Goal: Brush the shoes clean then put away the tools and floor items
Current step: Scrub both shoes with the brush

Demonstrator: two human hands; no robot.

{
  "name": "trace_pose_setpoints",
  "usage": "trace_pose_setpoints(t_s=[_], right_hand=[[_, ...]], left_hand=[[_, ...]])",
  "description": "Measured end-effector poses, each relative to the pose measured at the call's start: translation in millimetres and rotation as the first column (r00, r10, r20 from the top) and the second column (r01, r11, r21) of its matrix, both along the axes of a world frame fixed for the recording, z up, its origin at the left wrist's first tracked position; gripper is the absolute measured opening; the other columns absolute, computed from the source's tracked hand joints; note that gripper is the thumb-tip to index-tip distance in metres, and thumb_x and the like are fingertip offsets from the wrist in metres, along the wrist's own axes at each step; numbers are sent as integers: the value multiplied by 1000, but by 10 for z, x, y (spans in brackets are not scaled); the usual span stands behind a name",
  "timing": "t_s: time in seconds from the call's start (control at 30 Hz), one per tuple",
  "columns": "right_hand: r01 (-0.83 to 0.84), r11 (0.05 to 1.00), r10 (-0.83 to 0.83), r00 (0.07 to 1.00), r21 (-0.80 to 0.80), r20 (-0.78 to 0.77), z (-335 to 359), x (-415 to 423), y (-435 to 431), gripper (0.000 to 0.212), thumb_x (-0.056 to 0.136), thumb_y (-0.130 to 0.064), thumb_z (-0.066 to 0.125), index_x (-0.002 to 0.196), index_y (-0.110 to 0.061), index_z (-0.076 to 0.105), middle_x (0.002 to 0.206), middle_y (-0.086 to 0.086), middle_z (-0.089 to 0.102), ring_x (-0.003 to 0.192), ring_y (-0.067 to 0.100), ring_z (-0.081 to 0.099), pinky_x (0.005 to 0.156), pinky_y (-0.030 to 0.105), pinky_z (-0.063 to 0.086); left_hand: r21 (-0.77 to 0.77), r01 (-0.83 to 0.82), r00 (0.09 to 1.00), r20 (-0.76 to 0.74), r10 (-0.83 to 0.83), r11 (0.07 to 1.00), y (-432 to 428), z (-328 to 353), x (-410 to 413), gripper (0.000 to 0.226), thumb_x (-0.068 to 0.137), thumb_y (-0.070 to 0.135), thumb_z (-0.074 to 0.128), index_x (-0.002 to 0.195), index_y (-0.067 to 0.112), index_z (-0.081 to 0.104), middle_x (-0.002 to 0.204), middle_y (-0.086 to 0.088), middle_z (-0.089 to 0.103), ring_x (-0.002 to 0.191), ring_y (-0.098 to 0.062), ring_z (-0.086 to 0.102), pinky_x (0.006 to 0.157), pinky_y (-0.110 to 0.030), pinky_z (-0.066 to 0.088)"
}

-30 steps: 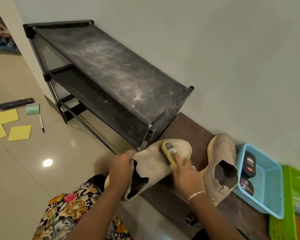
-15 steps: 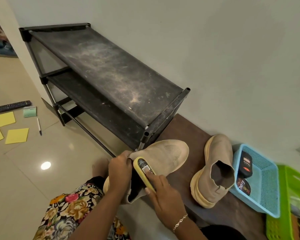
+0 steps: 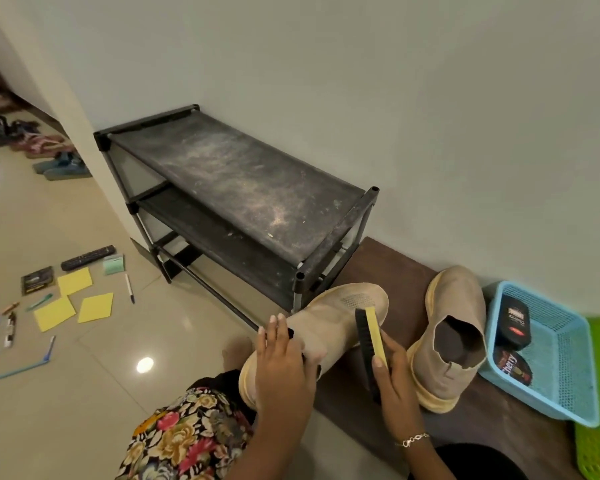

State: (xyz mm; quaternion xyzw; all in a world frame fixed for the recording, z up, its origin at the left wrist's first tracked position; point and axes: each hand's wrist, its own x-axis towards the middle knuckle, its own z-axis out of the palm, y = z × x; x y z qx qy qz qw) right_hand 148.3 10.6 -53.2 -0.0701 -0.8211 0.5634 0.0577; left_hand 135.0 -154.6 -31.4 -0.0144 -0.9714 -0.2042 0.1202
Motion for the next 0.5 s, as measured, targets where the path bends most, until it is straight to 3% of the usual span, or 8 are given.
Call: trace_pose_setpoints(t_s=[0.07,0.13,0.27,0.4,0.5], right_hand=[[-10,1000,10,1000,-9,-1,-29,3,16,49,80,-56,36,125,-37,35,129,-22,43,115,-19,39,92,-1,28],[-25,1000,25,1000,-15,-6,-60,24,31,50,80,-55,36,126,-36,35,129,-25,42,115,-18,39,92,-1,29],[-30,999,31,999,-31,11,-95,30,58,45,87,-42,40,129,-28,34,128,-24,41,111,-24,38,87,-4,28],[-35,999,37,999,-35,33,-117,36,58,36,94,-26,43,129,-30,33,125,-25,40,106,-27,39,83,-5,31],[-36,998,38,998,-42,55,-90,78,40,39,92,-34,42,130,-31,33,127,-26,40,108,-25,39,84,-3,33]], left_hand=[[-111,-21,990,135,36,994,84,-43,25,37,55,39,85,61,7,68,113,-20,65,107,-34,62,102,-38,30],[-133,-72,981,169,95,988,133,-102,34,43,48,38,88,57,3,66,119,-25,60,112,-38,58,104,-38,21],[-64,-183,970,150,190,981,158,-145,52,40,58,40,84,47,13,56,129,-31,49,123,-44,45,111,-35,2],[-36,-170,982,75,173,985,230,-214,49,42,49,43,87,58,11,60,130,-33,47,129,-42,32,110,-38,1],[19,-135,990,-31,135,991,306,-197,43,40,47,34,89,65,16,59,136,-28,44,132,-36,20,110,-39,1]])
